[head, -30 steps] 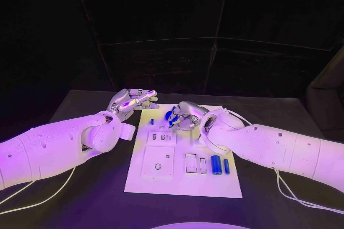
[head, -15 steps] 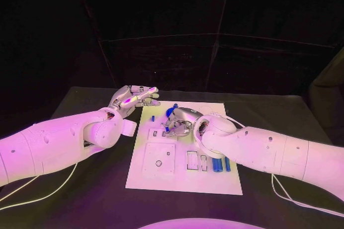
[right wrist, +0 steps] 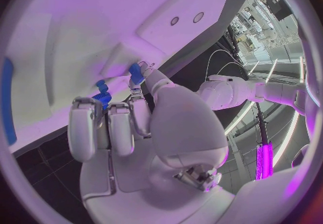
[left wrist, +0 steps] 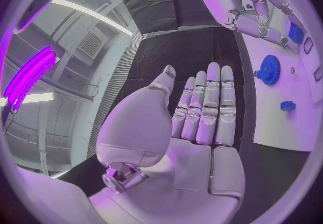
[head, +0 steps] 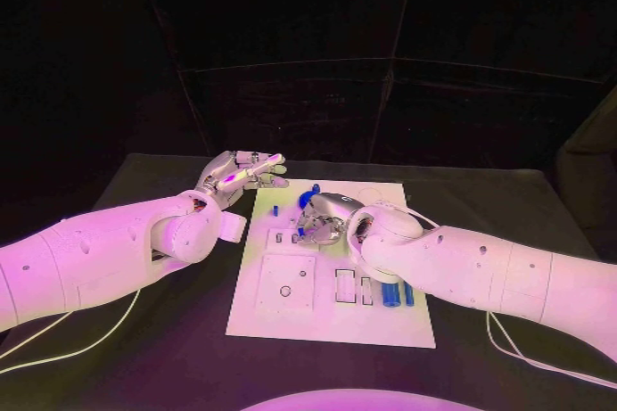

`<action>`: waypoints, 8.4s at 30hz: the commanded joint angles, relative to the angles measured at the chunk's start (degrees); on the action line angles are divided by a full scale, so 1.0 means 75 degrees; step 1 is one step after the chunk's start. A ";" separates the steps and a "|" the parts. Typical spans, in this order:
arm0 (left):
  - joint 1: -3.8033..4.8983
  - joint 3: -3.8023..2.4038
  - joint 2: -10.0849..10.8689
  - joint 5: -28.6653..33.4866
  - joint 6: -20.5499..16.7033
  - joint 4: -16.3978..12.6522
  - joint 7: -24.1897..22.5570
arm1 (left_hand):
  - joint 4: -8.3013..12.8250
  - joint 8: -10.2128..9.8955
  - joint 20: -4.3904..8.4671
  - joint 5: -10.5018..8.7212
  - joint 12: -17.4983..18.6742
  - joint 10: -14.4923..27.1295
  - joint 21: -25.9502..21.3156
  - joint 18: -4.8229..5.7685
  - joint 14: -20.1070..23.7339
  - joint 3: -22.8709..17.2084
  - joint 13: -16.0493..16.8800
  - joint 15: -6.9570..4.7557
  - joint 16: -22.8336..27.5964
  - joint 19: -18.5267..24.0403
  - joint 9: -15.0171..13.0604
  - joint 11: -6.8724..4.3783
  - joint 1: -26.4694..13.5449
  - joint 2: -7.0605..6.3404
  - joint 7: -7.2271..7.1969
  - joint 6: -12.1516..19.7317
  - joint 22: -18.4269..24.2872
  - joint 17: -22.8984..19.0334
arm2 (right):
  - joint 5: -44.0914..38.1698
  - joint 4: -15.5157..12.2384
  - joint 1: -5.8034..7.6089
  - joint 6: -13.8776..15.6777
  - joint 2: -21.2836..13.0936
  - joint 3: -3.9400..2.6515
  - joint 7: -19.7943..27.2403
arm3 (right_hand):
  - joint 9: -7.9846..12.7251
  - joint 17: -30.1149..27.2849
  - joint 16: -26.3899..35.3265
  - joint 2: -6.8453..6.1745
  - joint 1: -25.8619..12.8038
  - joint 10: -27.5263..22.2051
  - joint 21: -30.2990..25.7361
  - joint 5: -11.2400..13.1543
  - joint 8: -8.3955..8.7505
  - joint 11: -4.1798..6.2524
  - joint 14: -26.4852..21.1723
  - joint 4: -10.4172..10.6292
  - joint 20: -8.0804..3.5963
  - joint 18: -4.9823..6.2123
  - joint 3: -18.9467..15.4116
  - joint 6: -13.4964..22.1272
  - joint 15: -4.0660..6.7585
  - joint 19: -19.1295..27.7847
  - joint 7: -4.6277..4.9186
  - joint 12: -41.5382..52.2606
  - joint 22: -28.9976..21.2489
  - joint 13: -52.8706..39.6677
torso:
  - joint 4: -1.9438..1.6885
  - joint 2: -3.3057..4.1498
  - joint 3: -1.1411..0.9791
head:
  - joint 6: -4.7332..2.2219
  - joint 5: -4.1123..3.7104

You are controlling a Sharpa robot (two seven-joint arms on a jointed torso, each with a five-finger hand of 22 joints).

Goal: Assemble the parts on the task board

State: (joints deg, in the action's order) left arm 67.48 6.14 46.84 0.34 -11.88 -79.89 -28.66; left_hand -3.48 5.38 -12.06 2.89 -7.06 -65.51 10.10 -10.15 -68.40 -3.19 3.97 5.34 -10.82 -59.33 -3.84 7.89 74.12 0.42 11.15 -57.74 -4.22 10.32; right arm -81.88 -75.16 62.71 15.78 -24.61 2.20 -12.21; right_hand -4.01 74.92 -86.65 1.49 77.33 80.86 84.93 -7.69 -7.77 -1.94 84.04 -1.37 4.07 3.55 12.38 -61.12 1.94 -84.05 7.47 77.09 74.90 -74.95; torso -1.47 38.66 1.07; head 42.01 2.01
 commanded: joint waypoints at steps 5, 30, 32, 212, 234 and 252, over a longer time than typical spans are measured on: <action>0.0015 -0.0007 -0.0018 0.0026 0.0045 0.0010 -0.0066 | 0.0053 -0.0045 0.0011 -0.0020 0.0050 -0.0012 -0.0052 -0.0042 0.0029 -0.0010 -0.0009 0.0012 0.0038 -0.0041 0.0010 0.0021 -0.0020 0.0083 0.0039 -0.0037 0.0010 0.0007 | -0.0151 0.0030 -0.0014 -0.0306 0.0011 0.0015 -0.0097 | 0.0005 0.0898 0.0003 0.0008 -0.0073 -0.0072 -0.0035 0.0010 0.0010 0.0006 0.0563 -0.0021 -0.0042 -0.0137 0.0032 -0.0105 0.0048 -0.0112 -0.0092 -0.0067 0.0374 -0.0181 | 0.0005 0.0003 -0.0006 | 0.0015 0.0000; 0.0014 -0.0006 -0.0036 0.0026 0.0048 0.0043 -0.0051 | 0.0053 -0.0045 0.0011 -0.0020 0.0050 -0.0012 -0.0052 -0.0042 0.0029 -0.0010 -0.0009 0.0012 0.0038 -0.0041 0.0010 0.0021 -0.0020 0.0083 0.0039 -0.0037 0.0010 0.0007 | -0.0355 0.0046 -0.0022 -0.0663 -0.0017 0.0018 -0.0166 | 0.0024 0.0884 0.0017 -0.0158 -0.0165 -0.0125 -0.0054 0.0139 0.0085 -0.0034 0.0559 -0.0046 -0.0018 -0.0133 0.0020 -0.0016 0.0017 -0.0101 -0.0046 -0.0134 0.0347 -0.0127 | 0.0001 0.0005 -0.0004 | 0.0108 -0.0030; 0.0014 -0.0006 -0.0036 0.0026 0.0056 0.0044 -0.0051 | 0.0053 -0.0045 0.0011 -0.0020 0.0050 -0.0012 -0.0052 -0.0042 0.0029 -0.0010 -0.0009 0.0012 0.0038 -0.0041 0.0010 0.0021 -0.0020 0.0083 0.0039 -0.0037 0.0010 0.0007 | -0.0369 0.0044 -0.0023 -0.0681 -0.0016 0.0019 -0.0188 | 0.0024 0.0885 0.0018 -0.0176 -0.0173 -0.0132 -0.0054 0.0181 0.0092 -0.0038 0.0559 -0.0049 -0.0013 -0.0134 0.0020 -0.0009 0.0012 -0.0103 -0.0042 -0.0144 0.0350 -0.0119 | 0.0003 0.0005 -0.0005 | 0.0109 -0.0029; 0.0898 0.0492 -0.2630 -0.7496 0.3729 0.2069 0.7781 | -0.1409 0.4404 0.1524 0.0005 -0.8214 -0.1397 0.8229 0.0721 -0.2880 0.2122 0.7772 -0.1427 -1.0557 -0.3414 -0.3548 -0.1286 -0.0649 0.0683 -0.1173 0.0764 -0.8094 1.0624 | 0.2251 -0.1865 0.1164 0.0373 -0.3465 0.0018 0.0536 | 0.0021 0.0172 0.0585 -0.0509 -0.0160 -0.0982 -0.0589 -0.0307 0.0226 -0.0337 0.0388 0.1729 0.0226 0.0041 -0.2962 0.1274 -0.0236 0.0288 0.0272 -0.1040 -0.0555 0.0940 | 0.0131 -0.0454 -0.0162 | 0.0452 0.0262; 0.0895 0.0499 -0.2592 -0.7204 0.3522 0.1963 0.7776 | -0.0673 0.4363 0.1555 0.0017 -0.8162 -0.1339 0.8229 0.0711 -0.2880 0.1137 0.7724 -0.1472 -1.0557 -0.3371 -0.3616 -0.1340 0.0384 0.1231 -0.1226 0.0978 -0.8127 1.0624 | 0.2250 -0.1824 0.1163 0.0335 -0.3391 0.0019 0.0539 | 0.0019 0.0172 0.0588 -0.0490 -0.0150 -0.0971 -0.0587 -0.0322 0.0221 -0.0336 0.0389 0.1753 0.0226 0.0040 -0.2962 0.1270 -0.0235 0.0284 0.0271 -0.1027 -0.0548 0.0930 | 0.0124 -0.0453 -0.0164 | 0.0487 0.0265; 0.0893 0.0497 -0.2392 -0.7159 0.3002 0.1813 0.7678 | -0.0735 0.4365 0.1546 0.0006 -0.8165 -0.1357 0.8240 0.0718 -0.2880 0.1076 0.7719 -0.1450 -1.0557 -0.3364 -0.3627 -0.1310 0.0123 0.1028 -0.1192 0.0913 -0.8159 1.0624 | 0.2250 -0.1787 0.1163 0.0316 -0.3340 0.0019 0.0571 | 0.0018 0.0172 0.0590 -0.0471 -0.0135 -0.0966 -0.0590 -0.0337 0.0216 -0.0335 0.0389 0.1770 0.0226 0.0040 -0.2961 0.1269 -0.0234 0.0284 0.0269 -0.1022 -0.0551 0.0929 | 0.0121 -0.0455 -0.0157 | 0.0456 0.0233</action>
State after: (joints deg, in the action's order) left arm 74.12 9.89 28.76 -53.74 12.84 -66.08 29.48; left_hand -8.61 38.22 -0.94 2.88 -68.34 -75.43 71.54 -5.75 -84.15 4.93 61.78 -5.31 -89.82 -83.98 -30.96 -1.83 75.41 8.34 1.94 -50.75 -65.36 74.91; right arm -65.05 -88.55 71.30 18.44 -49.72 2.37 -8.29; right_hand -3.85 74.92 -82.41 -2.17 75.78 73.90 80.71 -9.90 -6.14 -4.40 84.04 11.53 5.71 3.55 -9.82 -52.08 -0.10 -82.21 9.55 69.55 70.80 -67.94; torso -0.52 35.23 -0.15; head 45.45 3.78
